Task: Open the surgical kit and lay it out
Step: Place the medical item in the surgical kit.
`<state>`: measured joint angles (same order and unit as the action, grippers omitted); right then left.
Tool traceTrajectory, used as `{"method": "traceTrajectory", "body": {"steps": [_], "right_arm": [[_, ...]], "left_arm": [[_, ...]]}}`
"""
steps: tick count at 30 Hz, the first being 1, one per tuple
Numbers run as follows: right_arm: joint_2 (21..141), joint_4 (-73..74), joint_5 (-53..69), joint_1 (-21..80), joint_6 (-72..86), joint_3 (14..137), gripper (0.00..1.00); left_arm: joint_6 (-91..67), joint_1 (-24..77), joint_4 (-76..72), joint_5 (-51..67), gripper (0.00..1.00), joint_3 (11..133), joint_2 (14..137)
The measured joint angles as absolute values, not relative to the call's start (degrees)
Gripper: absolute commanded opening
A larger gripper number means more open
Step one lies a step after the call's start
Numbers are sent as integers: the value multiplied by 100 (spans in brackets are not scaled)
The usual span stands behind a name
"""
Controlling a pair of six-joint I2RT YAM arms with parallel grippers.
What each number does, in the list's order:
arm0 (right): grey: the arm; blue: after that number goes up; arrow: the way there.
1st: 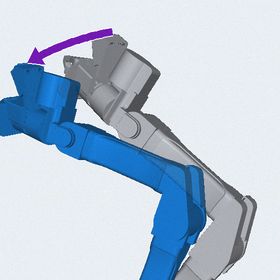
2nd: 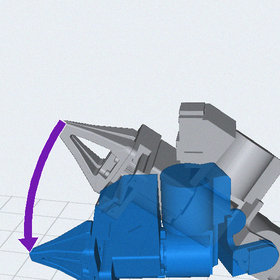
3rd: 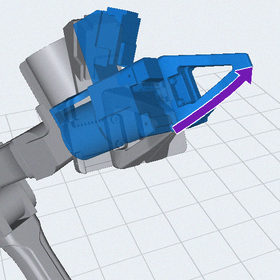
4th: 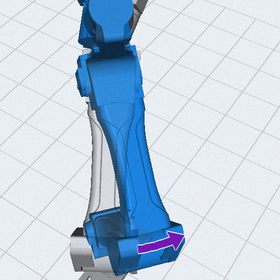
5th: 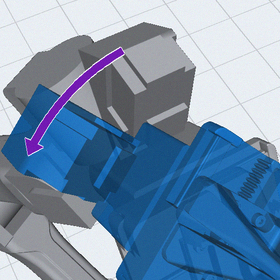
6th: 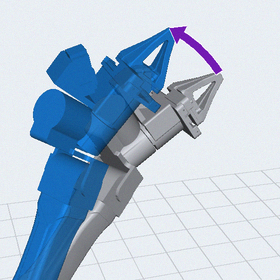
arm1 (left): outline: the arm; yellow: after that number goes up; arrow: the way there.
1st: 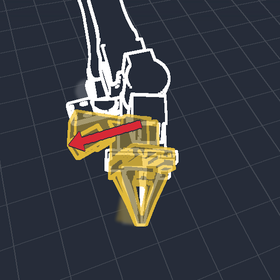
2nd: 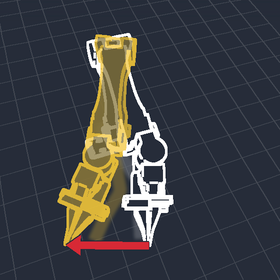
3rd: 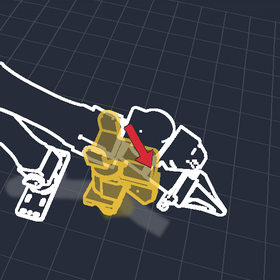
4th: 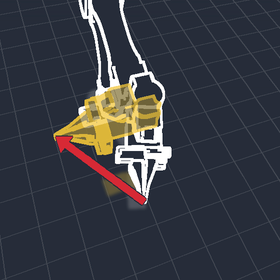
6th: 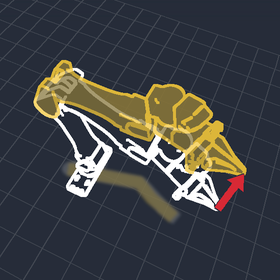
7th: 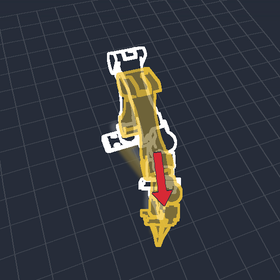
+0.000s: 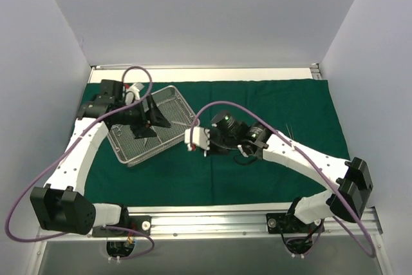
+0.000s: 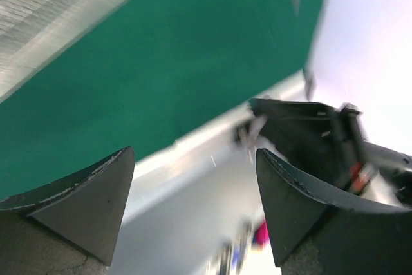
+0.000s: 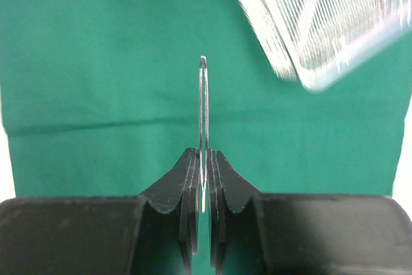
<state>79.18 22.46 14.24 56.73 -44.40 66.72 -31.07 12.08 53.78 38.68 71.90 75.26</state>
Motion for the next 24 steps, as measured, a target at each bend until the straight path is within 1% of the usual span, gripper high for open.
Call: {"method": "traceTrajectory", "body": {"steps": [2,4,8,14,18,24], "right_arm": [[7918,2053,1317,5210,-3938,6521,0],[7926,1935,1194,4676,-3389,6462,0],[8108,1745,860,3625,-2279,6471,0],[8991,1879,202,1938,-1050,6482,0],[9452,2001,-108,1192,-670,6479,0],[9981,2027,-263,670,-462,6469,0]], "left_arm": [[-3107,825,5380,3483,84,7306,7526],[-3105,650,5354,3186,83,7404,7537],[-3059,642,5325,2976,82,7568,7717],[-2814,644,5297,2928,81,7581,8162],[-2663,644,5293,2958,80,7585,8425],[-2473,637,5288,3079,80,7822,8764]]}}
